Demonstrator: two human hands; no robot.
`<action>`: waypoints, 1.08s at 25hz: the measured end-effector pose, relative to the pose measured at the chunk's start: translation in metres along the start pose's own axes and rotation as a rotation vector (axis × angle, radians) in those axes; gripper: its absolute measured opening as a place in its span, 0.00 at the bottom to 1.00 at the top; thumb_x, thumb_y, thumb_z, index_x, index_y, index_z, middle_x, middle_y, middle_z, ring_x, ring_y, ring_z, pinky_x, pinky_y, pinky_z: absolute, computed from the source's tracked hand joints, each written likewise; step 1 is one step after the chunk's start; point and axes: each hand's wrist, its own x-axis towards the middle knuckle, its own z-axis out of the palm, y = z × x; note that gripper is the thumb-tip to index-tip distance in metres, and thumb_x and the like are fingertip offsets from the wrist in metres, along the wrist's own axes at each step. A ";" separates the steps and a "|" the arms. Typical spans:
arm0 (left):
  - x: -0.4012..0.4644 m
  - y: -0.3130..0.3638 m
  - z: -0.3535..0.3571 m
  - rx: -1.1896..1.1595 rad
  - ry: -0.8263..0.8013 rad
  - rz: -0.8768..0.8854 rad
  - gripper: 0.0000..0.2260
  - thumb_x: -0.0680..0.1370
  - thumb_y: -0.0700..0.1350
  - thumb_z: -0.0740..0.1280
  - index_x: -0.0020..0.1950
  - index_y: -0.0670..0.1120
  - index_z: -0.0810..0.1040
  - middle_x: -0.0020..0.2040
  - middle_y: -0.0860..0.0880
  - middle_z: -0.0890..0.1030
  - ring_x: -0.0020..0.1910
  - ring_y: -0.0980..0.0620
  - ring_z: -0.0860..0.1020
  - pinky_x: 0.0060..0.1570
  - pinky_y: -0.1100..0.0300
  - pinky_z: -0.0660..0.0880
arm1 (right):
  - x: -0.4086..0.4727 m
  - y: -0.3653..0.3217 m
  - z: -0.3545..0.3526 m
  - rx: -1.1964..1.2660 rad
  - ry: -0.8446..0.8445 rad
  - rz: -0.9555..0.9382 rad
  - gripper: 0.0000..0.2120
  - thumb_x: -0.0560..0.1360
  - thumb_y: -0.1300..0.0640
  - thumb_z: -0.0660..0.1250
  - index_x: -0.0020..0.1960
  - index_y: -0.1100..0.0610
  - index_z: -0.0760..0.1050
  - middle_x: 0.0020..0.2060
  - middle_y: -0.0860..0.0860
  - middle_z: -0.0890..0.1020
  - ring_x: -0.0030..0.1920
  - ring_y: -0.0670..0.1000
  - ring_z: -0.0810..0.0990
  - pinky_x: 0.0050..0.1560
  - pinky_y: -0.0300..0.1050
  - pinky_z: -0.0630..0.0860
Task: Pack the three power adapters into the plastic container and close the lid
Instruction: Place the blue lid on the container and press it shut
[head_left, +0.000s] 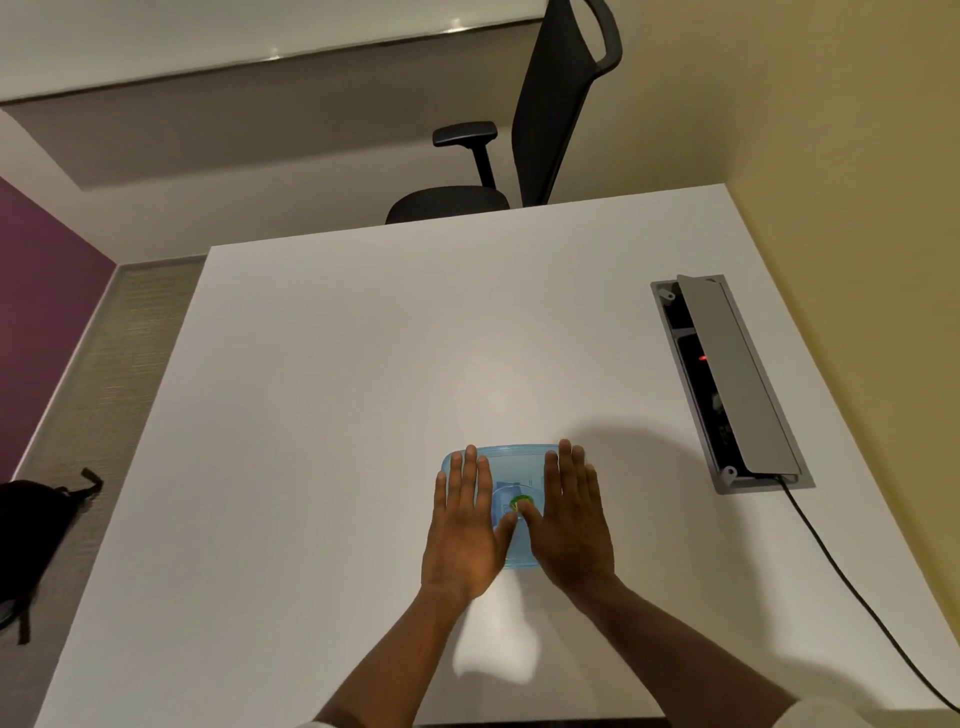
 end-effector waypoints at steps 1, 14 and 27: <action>0.000 0.000 0.002 0.018 0.011 0.002 0.37 0.79 0.68 0.38 0.81 0.47 0.37 0.81 0.48 0.37 0.80 0.47 0.36 0.80 0.50 0.40 | -0.001 0.003 0.003 -0.015 0.015 -0.006 0.37 0.80 0.42 0.52 0.79 0.60 0.41 0.79 0.55 0.41 0.79 0.54 0.39 0.78 0.48 0.37; -0.003 -0.001 0.004 -0.014 0.025 -0.012 0.34 0.80 0.66 0.36 0.80 0.49 0.34 0.81 0.49 0.35 0.80 0.49 0.35 0.80 0.52 0.39 | -0.004 0.001 0.005 -0.036 0.048 -0.029 0.35 0.80 0.43 0.51 0.79 0.62 0.44 0.79 0.58 0.46 0.79 0.56 0.42 0.78 0.50 0.41; 0.034 -0.012 -0.023 -0.127 -0.091 0.075 0.35 0.81 0.64 0.50 0.82 0.46 0.46 0.83 0.48 0.46 0.82 0.49 0.45 0.78 0.55 0.39 | 0.030 0.027 -0.028 -0.106 0.015 -0.059 0.25 0.81 0.53 0.58 0.75 0.61 0.62 0.74 0.58 0.66 0.76 0.58 0.62 0.76 0.53 0.56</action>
